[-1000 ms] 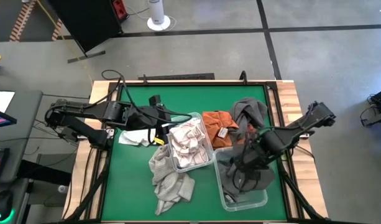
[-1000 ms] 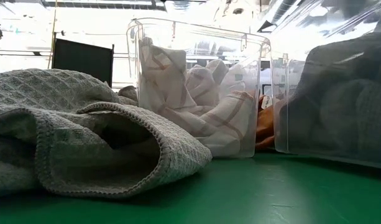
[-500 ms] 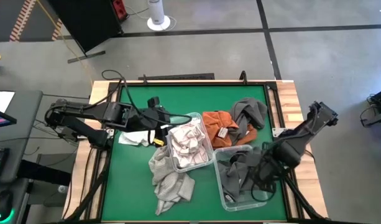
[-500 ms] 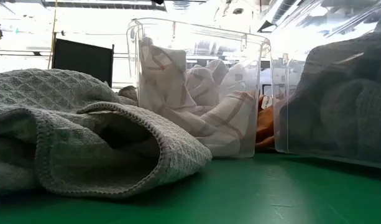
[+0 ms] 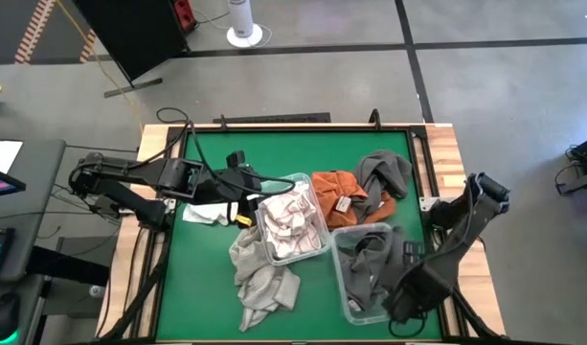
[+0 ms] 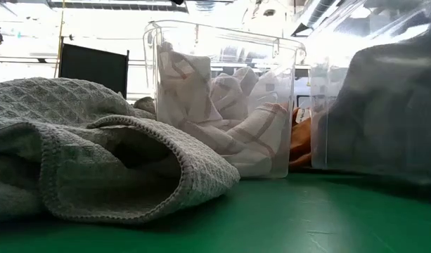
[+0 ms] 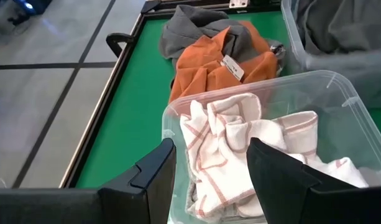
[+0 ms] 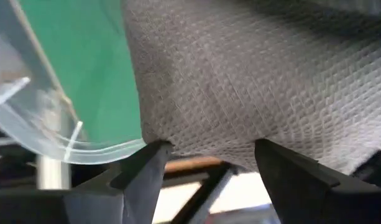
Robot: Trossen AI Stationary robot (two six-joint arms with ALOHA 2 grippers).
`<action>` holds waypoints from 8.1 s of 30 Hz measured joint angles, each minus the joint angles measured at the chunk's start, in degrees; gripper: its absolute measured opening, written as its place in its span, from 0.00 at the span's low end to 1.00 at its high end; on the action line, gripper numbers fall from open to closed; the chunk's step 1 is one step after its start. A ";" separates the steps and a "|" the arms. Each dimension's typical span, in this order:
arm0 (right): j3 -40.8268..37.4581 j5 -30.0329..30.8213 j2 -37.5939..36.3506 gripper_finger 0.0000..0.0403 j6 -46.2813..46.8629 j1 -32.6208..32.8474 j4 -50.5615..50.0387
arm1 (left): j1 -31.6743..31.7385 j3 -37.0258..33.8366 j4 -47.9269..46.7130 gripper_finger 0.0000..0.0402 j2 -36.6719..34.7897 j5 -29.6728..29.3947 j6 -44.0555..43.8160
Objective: Sort microfiber towel by color & place in baskets
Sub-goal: Put the grey microfiber towel into the right transparent bin, then put the orange microfiber towel into the right transparent bin
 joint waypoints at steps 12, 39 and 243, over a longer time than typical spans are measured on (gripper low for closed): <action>0.11 -0.03 6.05 0.67 -0.40 1.72 0.33 | -0.10 0.00 1.27 0.47 0.00 -0.02 2.91; 0.33 11.97 2.05 0.31 3.51 -1.06 3.98 | -1.11 0.98 -0.62 0.47 0.00 0.00 0.98; 7.10 19.95 -13.39 0.73 -14.32 -20.17 2.64 | -2.92 -2.80 23.87 0.47 0.75 10.58 12.94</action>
